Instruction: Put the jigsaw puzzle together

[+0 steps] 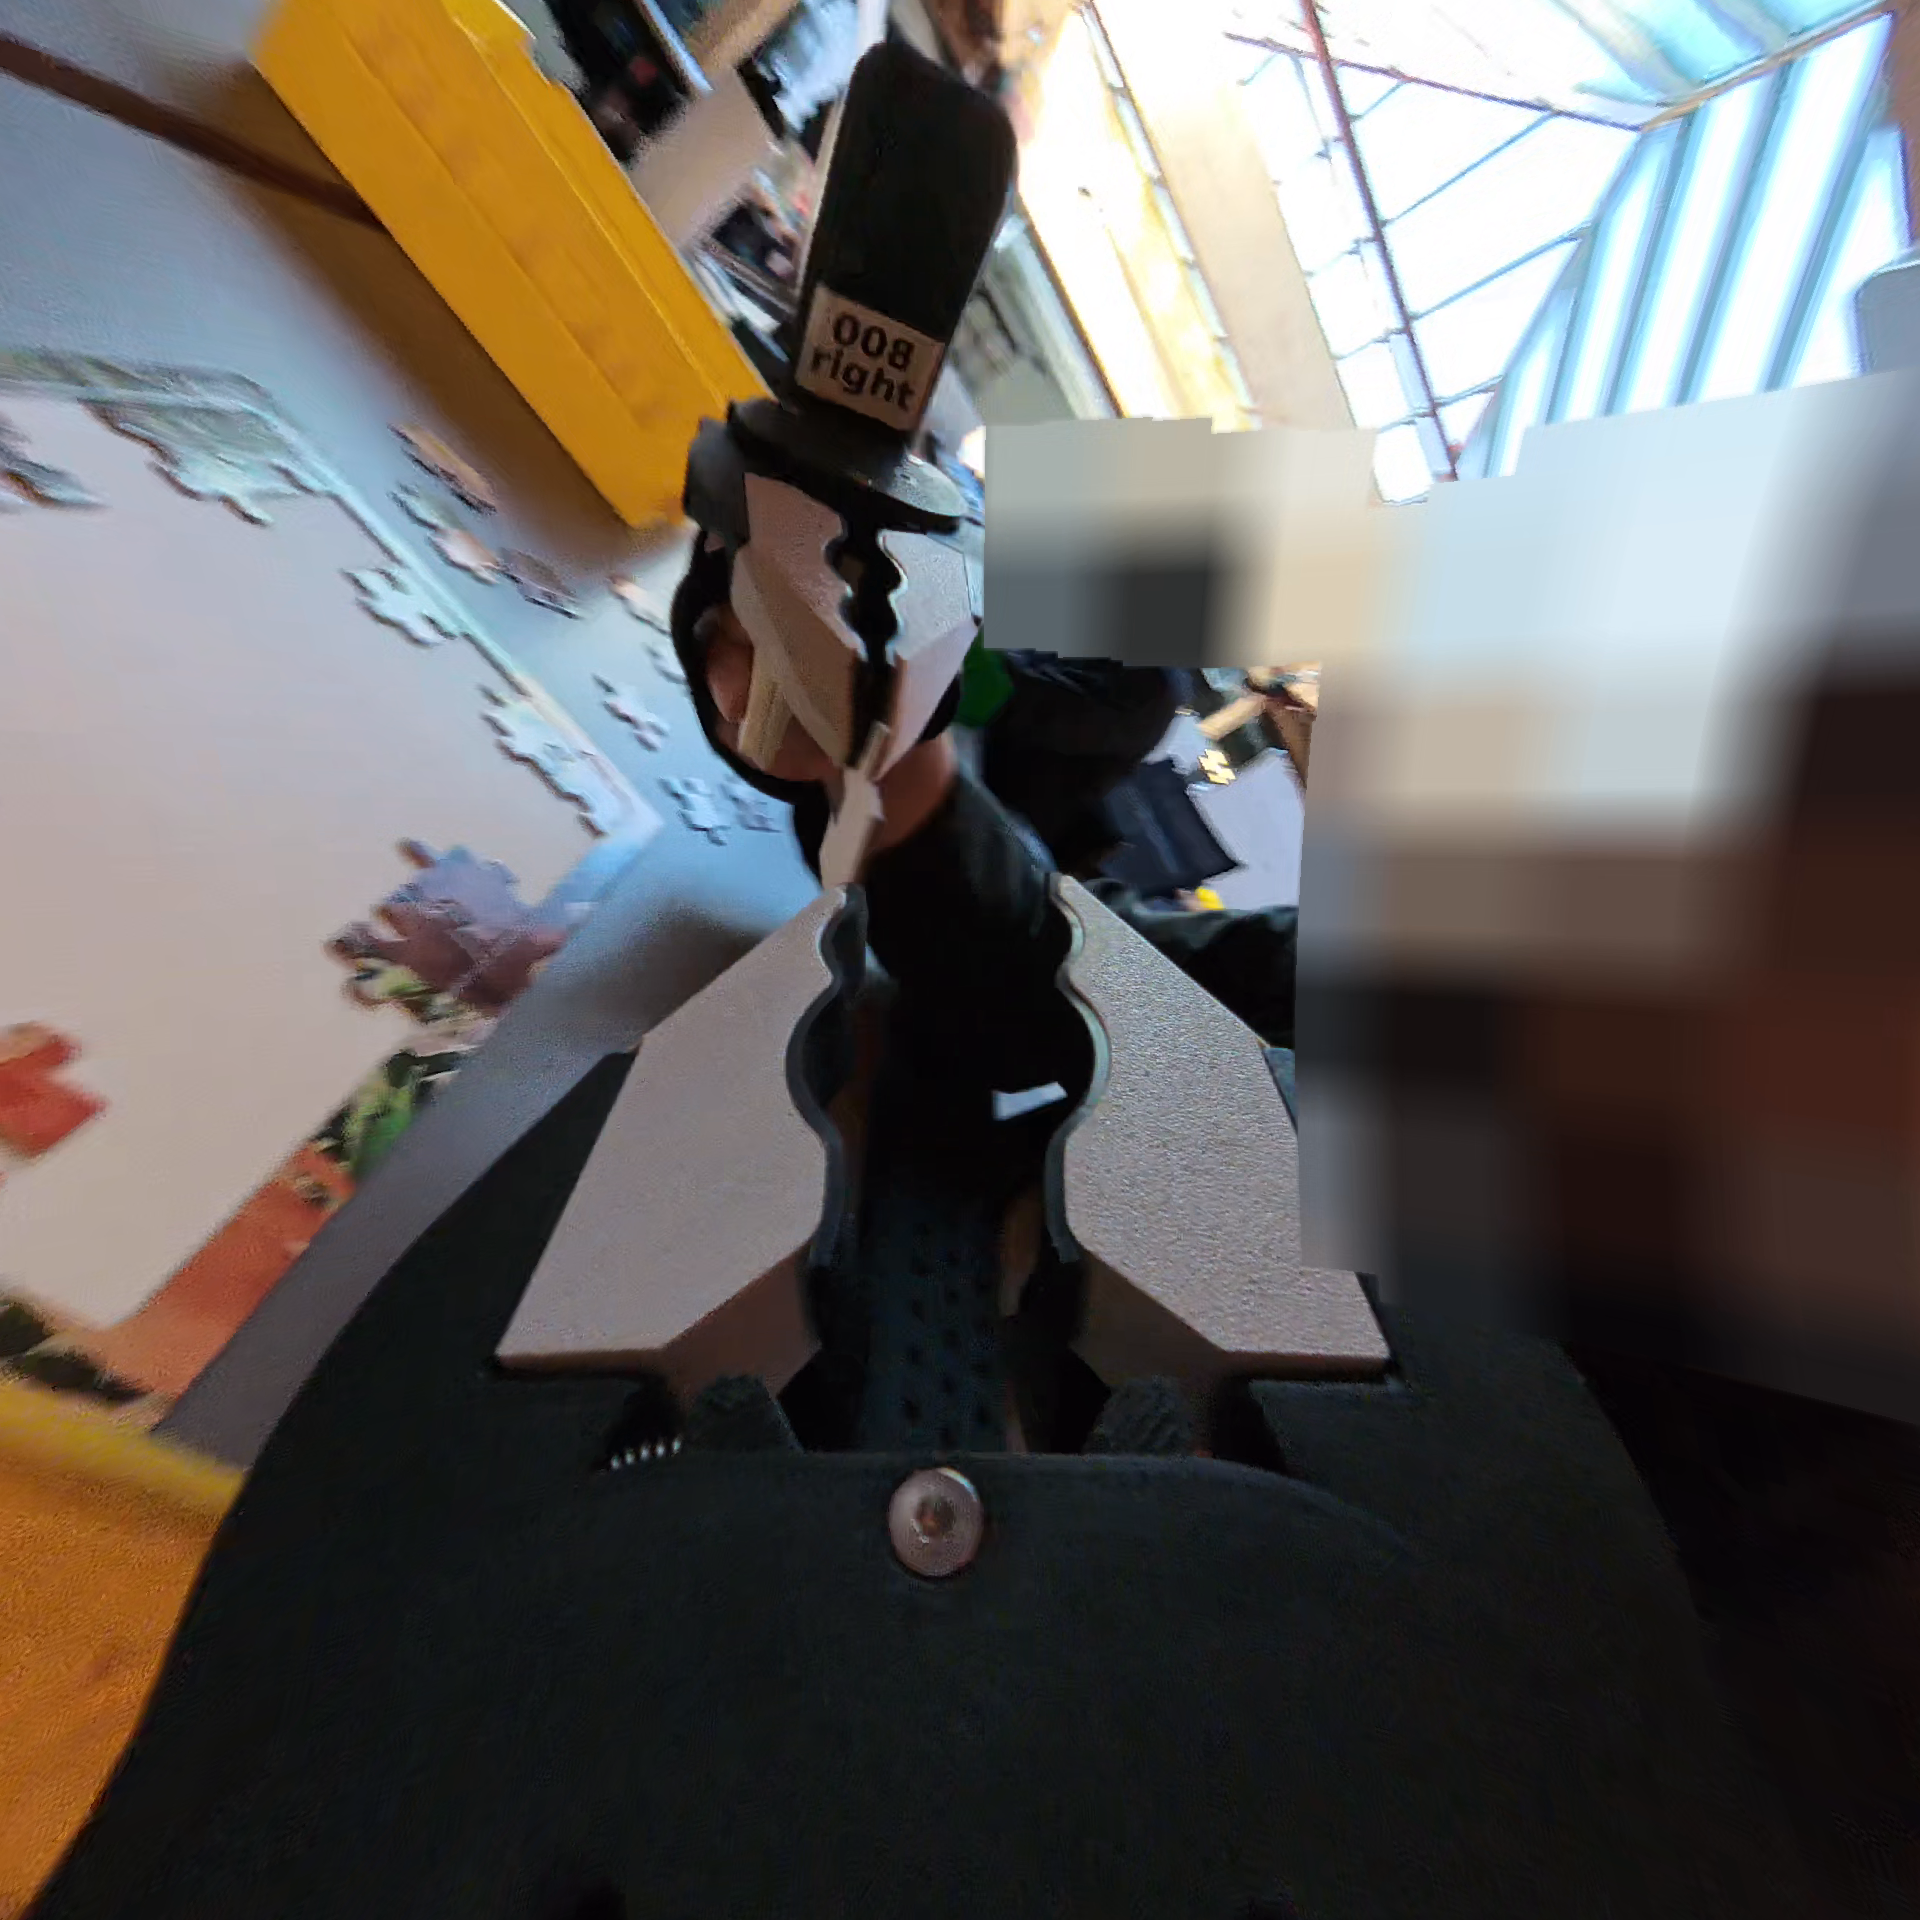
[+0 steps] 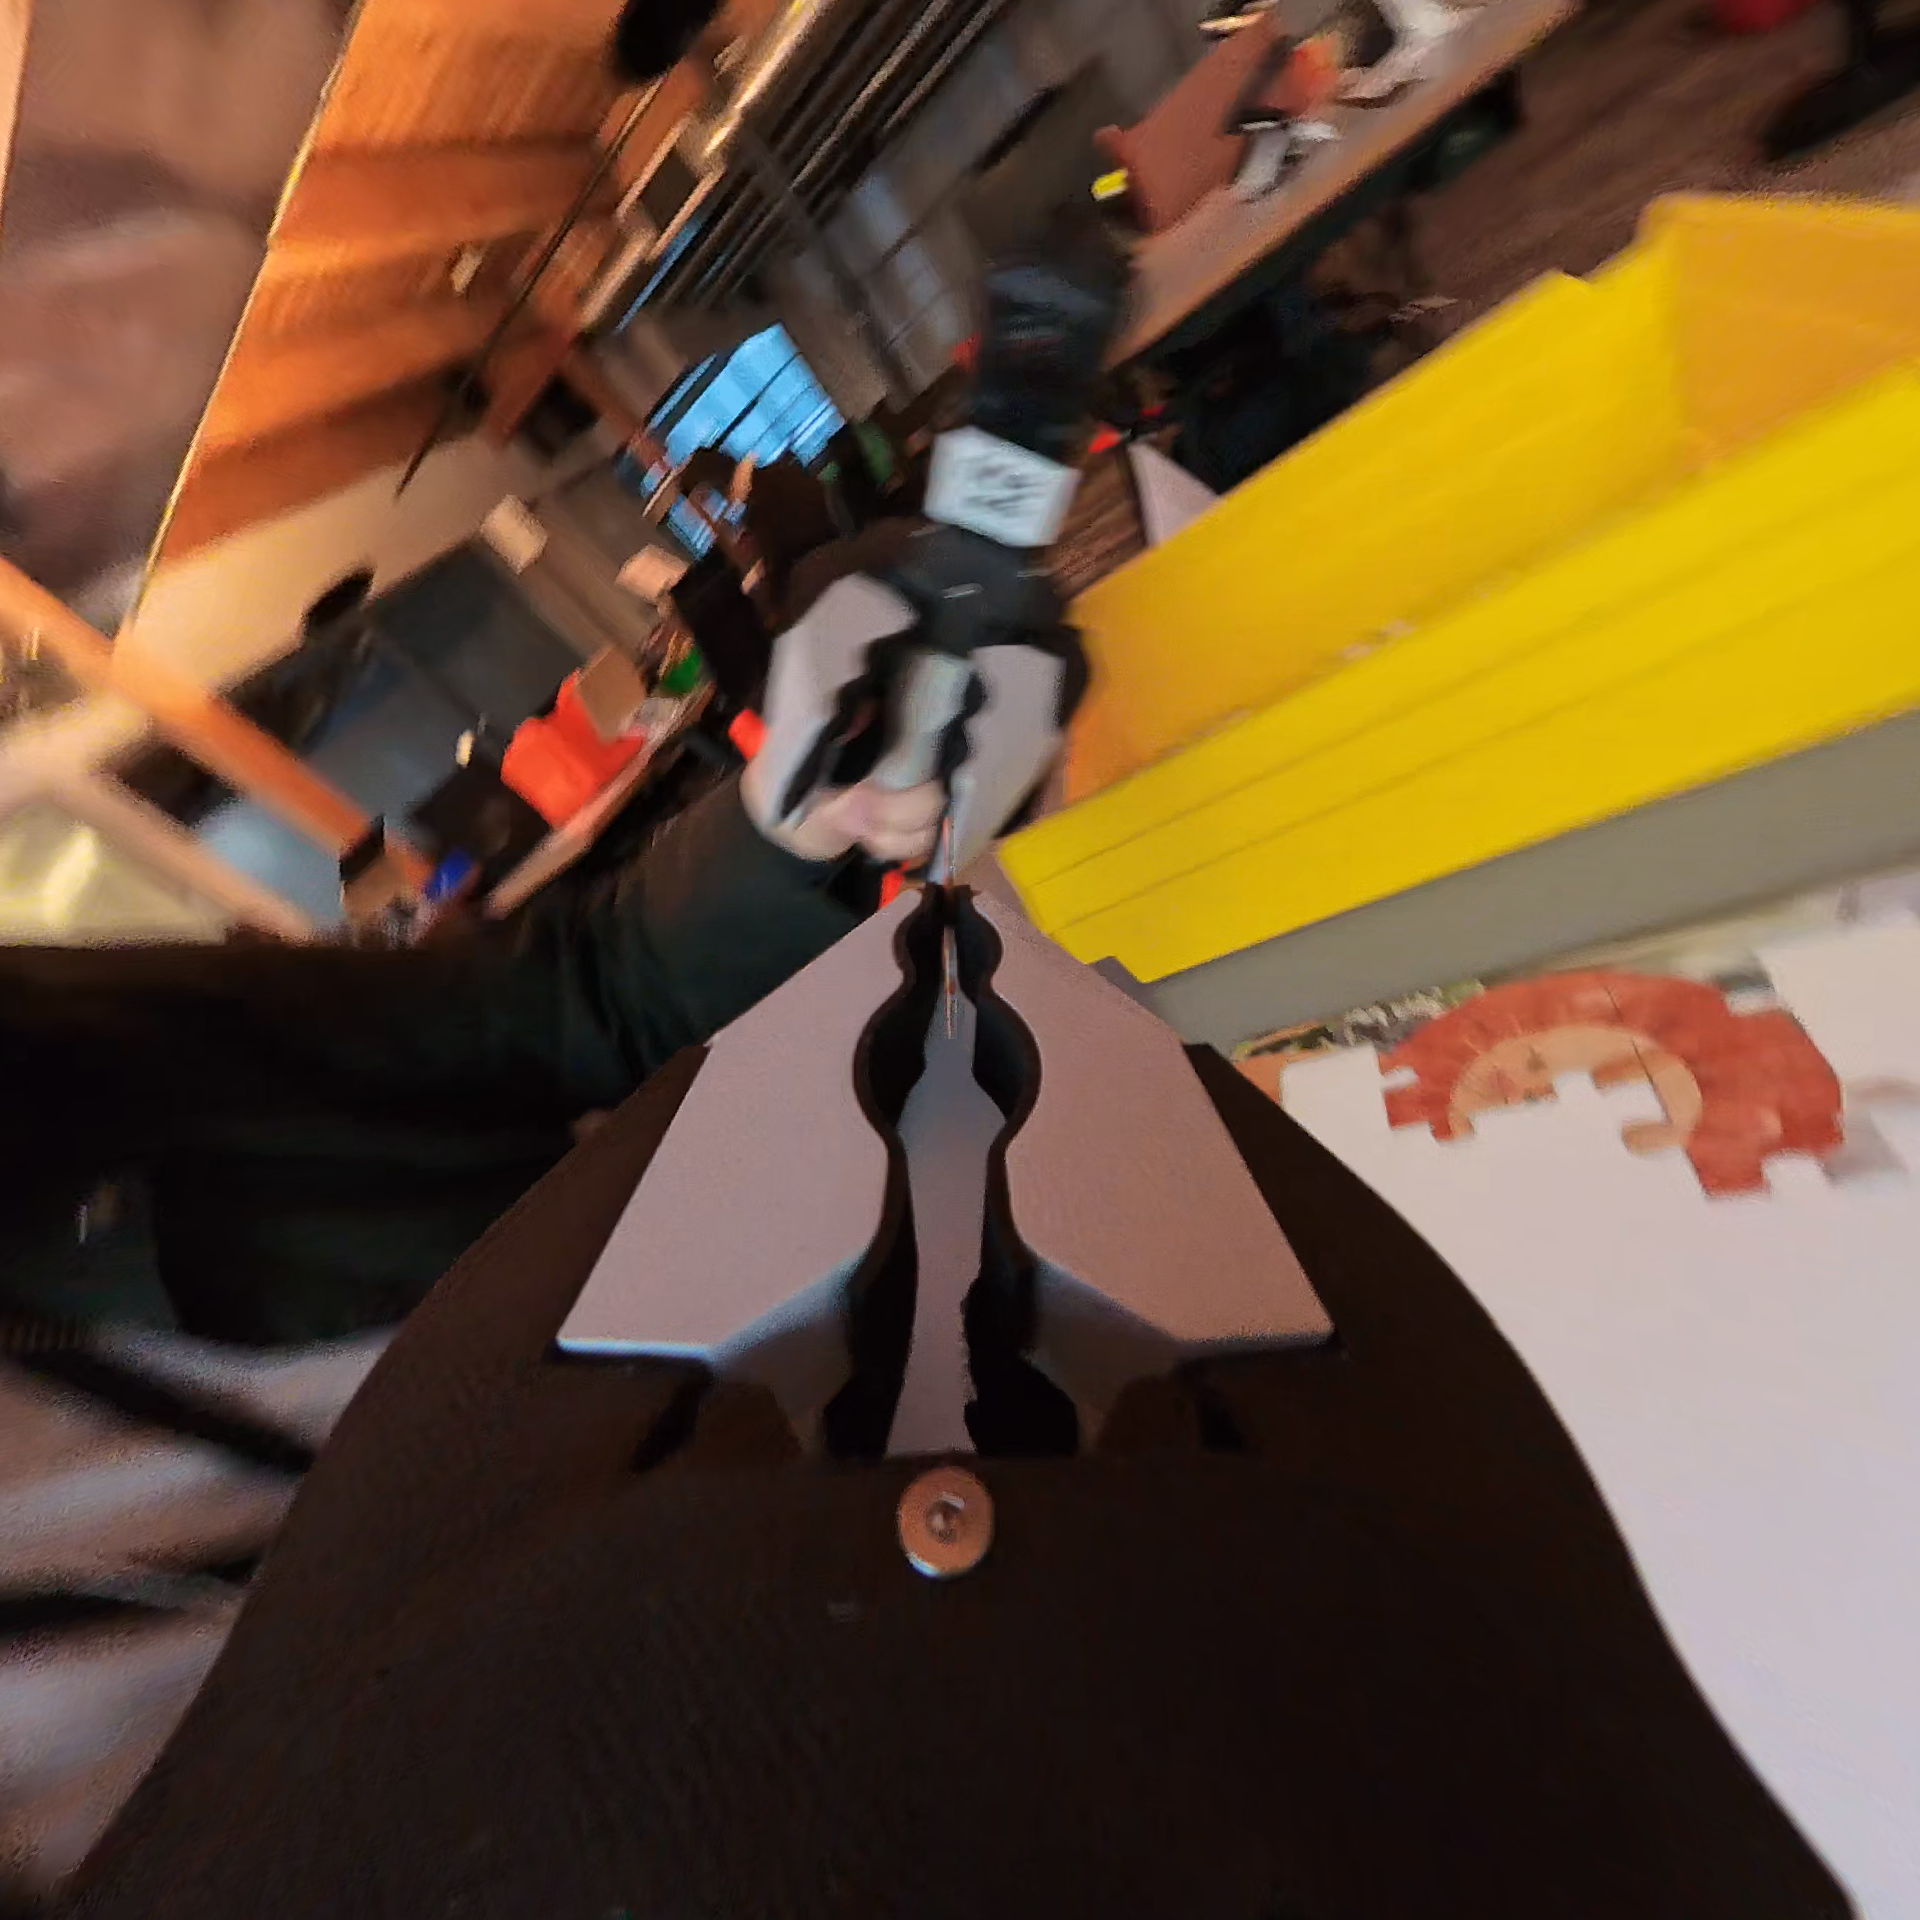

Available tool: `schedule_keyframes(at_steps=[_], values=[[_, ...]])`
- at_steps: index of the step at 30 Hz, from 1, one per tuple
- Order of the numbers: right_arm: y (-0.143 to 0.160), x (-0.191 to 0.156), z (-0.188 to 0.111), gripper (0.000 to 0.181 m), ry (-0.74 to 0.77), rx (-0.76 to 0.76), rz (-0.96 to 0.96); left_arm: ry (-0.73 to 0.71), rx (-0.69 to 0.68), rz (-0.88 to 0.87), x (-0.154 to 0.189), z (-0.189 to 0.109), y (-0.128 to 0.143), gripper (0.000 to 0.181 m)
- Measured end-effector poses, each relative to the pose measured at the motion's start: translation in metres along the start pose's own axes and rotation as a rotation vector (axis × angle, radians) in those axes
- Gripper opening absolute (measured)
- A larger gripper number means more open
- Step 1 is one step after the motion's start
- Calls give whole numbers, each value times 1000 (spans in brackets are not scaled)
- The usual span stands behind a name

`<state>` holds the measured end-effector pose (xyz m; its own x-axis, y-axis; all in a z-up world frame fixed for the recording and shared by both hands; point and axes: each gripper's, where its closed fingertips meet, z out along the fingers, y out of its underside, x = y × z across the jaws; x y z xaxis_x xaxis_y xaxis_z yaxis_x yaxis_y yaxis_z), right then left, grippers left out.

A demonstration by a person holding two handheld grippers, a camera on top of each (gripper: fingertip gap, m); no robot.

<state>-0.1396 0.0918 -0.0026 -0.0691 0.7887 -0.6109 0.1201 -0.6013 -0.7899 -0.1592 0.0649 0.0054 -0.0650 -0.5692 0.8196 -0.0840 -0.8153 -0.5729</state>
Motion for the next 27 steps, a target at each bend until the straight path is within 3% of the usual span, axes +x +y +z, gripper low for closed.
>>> schedule_keyframes(at_steps=[1,5,8,9,11,16,27], values=[[1,16,4,0,48,29,103,-75,29,53,-5,-7,3,31],[41,66,28,0,224,16,321,-342,140,190,-16,-27,25,31],[66,89,42,0,336,-51,345,-466,111,273,-20,-26,59,18],[69,98,43,0,383,-54,344,-501,93,304,-22,-25,69,5],[71,110,43,0,436,-38,359,-567,50,354,-27,-24,86,0],[76,117,49,0,461,-35,396,-580,-71,376,-31,-13,116,0],[88,121,44,2,527,-133,316,-526,-55,329,-28,-16,128,0]])
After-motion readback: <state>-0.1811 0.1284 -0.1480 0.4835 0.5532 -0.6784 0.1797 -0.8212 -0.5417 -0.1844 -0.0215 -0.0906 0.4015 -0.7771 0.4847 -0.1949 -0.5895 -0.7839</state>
